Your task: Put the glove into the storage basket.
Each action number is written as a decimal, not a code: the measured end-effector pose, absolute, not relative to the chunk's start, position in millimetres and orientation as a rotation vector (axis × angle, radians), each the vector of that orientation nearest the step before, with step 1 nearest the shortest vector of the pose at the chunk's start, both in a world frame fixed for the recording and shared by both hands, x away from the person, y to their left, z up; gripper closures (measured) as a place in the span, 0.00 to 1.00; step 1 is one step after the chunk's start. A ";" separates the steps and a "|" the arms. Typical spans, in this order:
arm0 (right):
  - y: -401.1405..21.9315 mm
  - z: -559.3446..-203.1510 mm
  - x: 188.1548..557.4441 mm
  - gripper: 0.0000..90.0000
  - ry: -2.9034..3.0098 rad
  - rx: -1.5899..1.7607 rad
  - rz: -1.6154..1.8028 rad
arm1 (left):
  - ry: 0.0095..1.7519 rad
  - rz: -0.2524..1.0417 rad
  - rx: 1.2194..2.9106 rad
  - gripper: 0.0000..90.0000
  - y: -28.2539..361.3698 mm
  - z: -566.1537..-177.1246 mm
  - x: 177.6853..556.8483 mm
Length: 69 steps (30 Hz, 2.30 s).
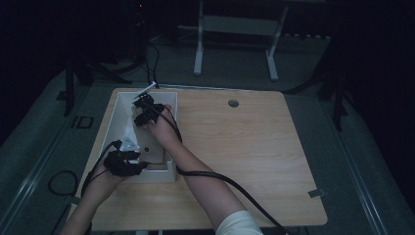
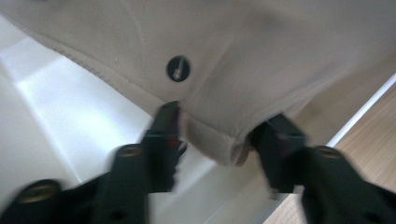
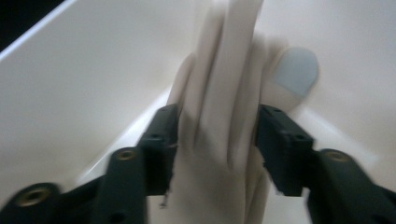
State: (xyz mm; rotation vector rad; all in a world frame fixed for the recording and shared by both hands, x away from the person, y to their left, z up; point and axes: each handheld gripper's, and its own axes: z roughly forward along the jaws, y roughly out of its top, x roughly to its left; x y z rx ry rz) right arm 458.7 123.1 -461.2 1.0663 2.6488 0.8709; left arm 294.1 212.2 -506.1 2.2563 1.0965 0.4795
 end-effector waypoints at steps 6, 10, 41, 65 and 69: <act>115.0 -451.6 458.0 0.43 2.607 1.035 0.901 | 1.123 0.540 2.202 0.32 206.3 -501.7 290.6; 107.0 -445.4 456.1 0.41 2.602 1.021 0.953 | 1.121 0.550 2.178 0.19 202.6 -496.5 289.4; 11.2 -426.5 435.4 0.19 2.594 0.971 1.267 | 1.077 0.518 1.911 0.10 192.3 -454.8 282.8; -87.6 -422.2 410.1 0.17 2.487 1.008 1.355 | 0.821 0.426 1.936 0.10 118.3 -419.8 262.1; -102.9 -431.5 408.5 0.16 2.477 1.035 1.351 | 0.772 0.400 1.957 0.10 102.0 -421.2 258.9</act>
